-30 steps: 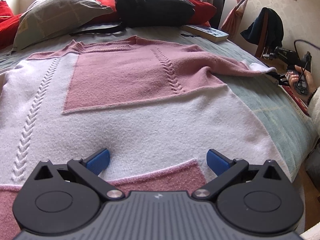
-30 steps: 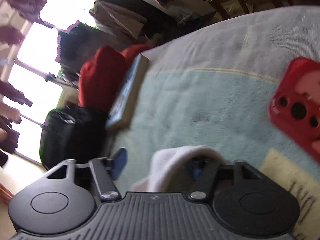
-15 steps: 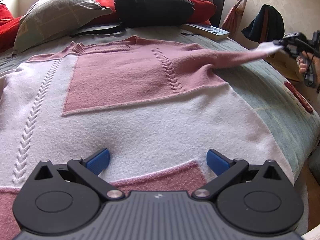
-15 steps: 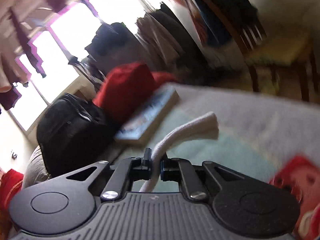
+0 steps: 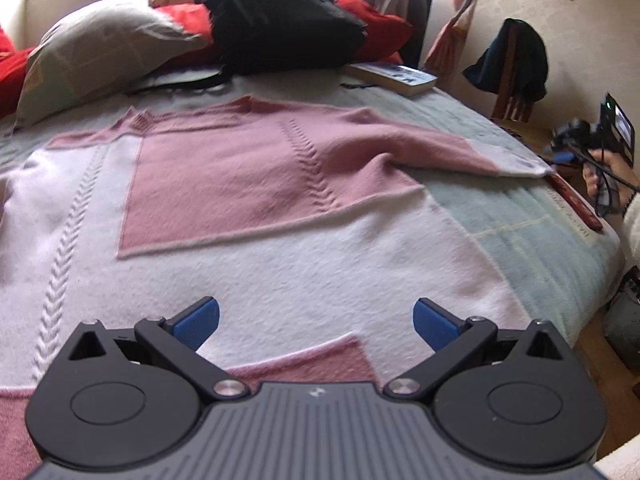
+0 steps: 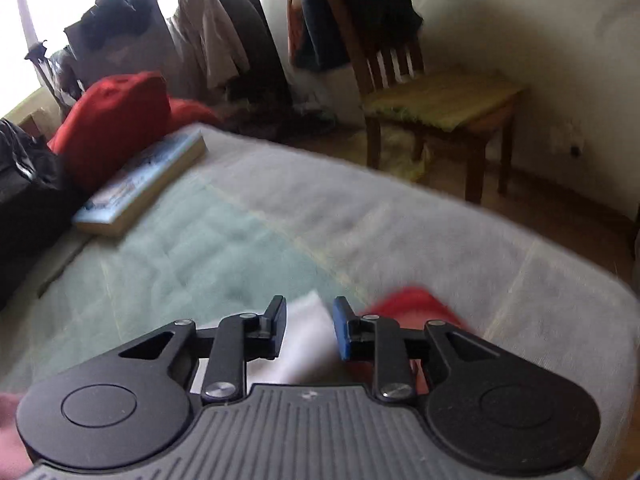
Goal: Fold clothes
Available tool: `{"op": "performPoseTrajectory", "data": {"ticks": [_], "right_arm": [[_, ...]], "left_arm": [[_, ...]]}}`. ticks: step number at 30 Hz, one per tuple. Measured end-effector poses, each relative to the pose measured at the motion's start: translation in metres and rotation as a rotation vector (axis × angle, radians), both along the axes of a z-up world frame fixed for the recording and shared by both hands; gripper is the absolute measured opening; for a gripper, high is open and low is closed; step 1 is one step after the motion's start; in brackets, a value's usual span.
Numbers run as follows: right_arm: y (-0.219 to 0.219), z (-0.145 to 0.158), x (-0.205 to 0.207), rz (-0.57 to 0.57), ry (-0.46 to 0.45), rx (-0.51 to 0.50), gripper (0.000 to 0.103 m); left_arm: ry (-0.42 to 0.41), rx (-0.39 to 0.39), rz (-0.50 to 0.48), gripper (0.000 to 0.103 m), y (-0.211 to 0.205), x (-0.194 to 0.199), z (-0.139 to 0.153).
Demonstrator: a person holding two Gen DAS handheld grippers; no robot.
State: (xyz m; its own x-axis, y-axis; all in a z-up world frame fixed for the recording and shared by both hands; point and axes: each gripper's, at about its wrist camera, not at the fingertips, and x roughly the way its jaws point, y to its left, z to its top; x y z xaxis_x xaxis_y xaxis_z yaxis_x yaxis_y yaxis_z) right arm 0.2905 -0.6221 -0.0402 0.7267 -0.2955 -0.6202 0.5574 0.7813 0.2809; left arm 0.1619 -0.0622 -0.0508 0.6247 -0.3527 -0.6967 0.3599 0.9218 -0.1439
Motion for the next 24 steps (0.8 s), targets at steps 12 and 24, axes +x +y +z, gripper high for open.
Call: {"op": "performPoseTrajectory", "data": {"ticks": [12,24], "right_arm": [[0.202,0.02,0.111,0.825,-0.017,-0.072,0.04],[0.262,-0.027,0.153,1.058,0.117,-0.217,0.043]], "left_arm": [[-0.004,-0.007,0.005,0.102,0.006,0.003,0.003],[0.015,-0.025,-0.002,0.102,0.019,0.017,-0.004]]}}
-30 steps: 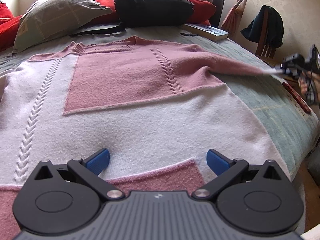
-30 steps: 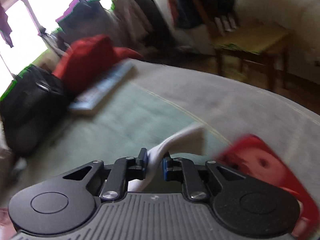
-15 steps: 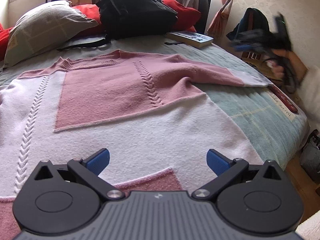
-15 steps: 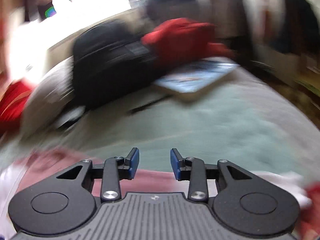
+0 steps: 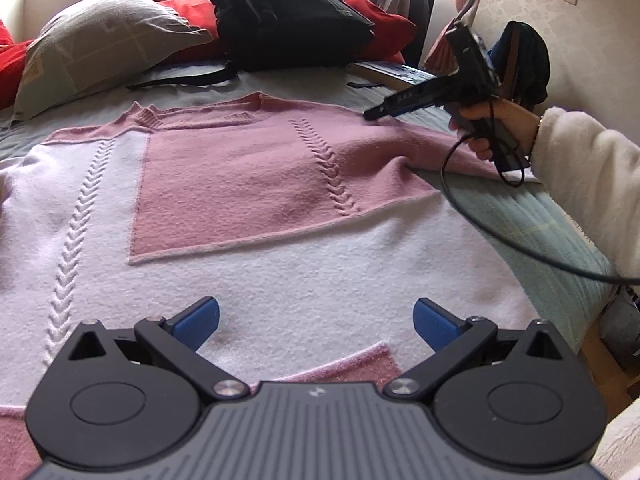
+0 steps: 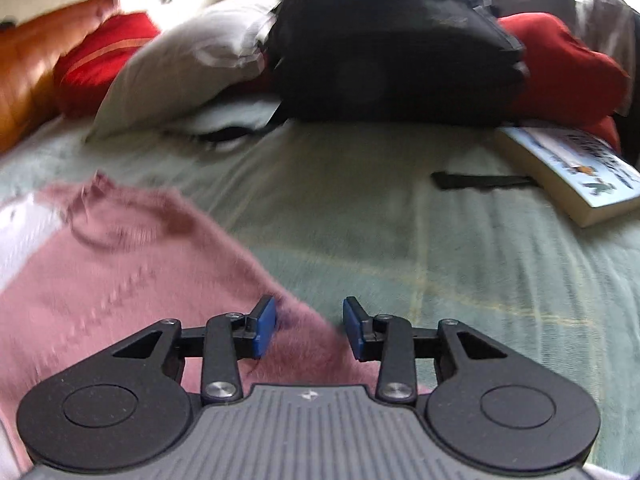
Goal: Fold clothes
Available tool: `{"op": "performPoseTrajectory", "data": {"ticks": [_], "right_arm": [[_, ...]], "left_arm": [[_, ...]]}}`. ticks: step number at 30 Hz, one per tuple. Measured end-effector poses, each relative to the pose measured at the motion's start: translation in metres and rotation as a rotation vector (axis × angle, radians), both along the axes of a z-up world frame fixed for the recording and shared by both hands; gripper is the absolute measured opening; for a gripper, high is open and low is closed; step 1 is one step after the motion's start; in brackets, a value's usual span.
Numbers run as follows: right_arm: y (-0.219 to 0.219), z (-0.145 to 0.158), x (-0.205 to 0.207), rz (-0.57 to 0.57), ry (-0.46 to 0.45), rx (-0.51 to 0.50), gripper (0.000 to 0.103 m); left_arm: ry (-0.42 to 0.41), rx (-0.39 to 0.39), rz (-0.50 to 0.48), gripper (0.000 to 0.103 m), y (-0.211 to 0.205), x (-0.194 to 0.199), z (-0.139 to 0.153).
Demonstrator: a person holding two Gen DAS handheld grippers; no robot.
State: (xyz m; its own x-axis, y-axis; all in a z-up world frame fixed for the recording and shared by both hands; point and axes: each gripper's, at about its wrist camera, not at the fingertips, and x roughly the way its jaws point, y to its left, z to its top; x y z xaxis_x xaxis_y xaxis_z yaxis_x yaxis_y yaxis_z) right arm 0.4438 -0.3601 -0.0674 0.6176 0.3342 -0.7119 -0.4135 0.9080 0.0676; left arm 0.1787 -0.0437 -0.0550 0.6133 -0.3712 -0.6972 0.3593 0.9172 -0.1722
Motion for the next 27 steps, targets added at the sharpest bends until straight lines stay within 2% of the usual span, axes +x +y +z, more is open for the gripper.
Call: {"op": "performPoseTrajectory", "data": {"ticks": [3,5,8,11,13,15,18,19,20,24,26,27], "right_arm": [[0.01,-0.007,-0.009,0.055,-0.033,-0.051,0.041],[0.017,-0.005,-0.014,0.075,-0.057,-0.079,0.02],[0.026,-0.001,-0.019,0.078,-0.103,-0.13,0.016],[0.023,0.008,-0.007,0.005,-0.139,-0.117,0.015],[0.02,0.009,0.007,-0.033,-0.134,-0.086,0.015],[0.022,-0.002,0.016,-0.038,-0.098,-0.099,0.016],[0.022,-0.006,0.022,-0.057,-0.066,-0.097,0.021],[0.019,-0.003,0.021,-0.075,-0.065,-0.085,0.031],[0.018,0.004,0.018,-0.088,-0.066,-0.079,0.037],[0.017,0.032,0.006,-0.131,-0.054,-0.042,0.041],[0.023,0.042,0.004,-0.141,0.016,0.017,0.059],[0.03,0.042,0.003,-0.141,0.044,0.03,0.062]], "left_arm": [[0.005,-0.002,-0.006,0.102,-0.001,0.002,-0.004],[0.01,0.0,-0.004,0.102,-0.002,0.004,-0.007],[0.015,0.0,-0.001,0.102,-0.001,0.006,-0.009],[0.011,-0.004,0.005,0.102,0.001,0.006,-0.009],[0.008,-0.007,0.011,0.102,0.003,0.007,-0.009],[0.007,-0.012,0.015,0.102,0.005,0.006,-0.008],[0.009,-0.018,0.022,0.102,0.009,0.005,-0.007],[0.01,-0.018,0.025,0.102,0.009,0.005,-0.006],[0.008,-0.019,0.027,0.102,0.01,0.004,-0.005],[-0.011,-0.025,0.039,0.102,0.015,0.003,-0.001],[-0.013,-0.011,0.057,0.102,0.017,0.003,0.0],[-0.015,-0.001,0.067,0.102,0.018,0.003,0.001]]}}
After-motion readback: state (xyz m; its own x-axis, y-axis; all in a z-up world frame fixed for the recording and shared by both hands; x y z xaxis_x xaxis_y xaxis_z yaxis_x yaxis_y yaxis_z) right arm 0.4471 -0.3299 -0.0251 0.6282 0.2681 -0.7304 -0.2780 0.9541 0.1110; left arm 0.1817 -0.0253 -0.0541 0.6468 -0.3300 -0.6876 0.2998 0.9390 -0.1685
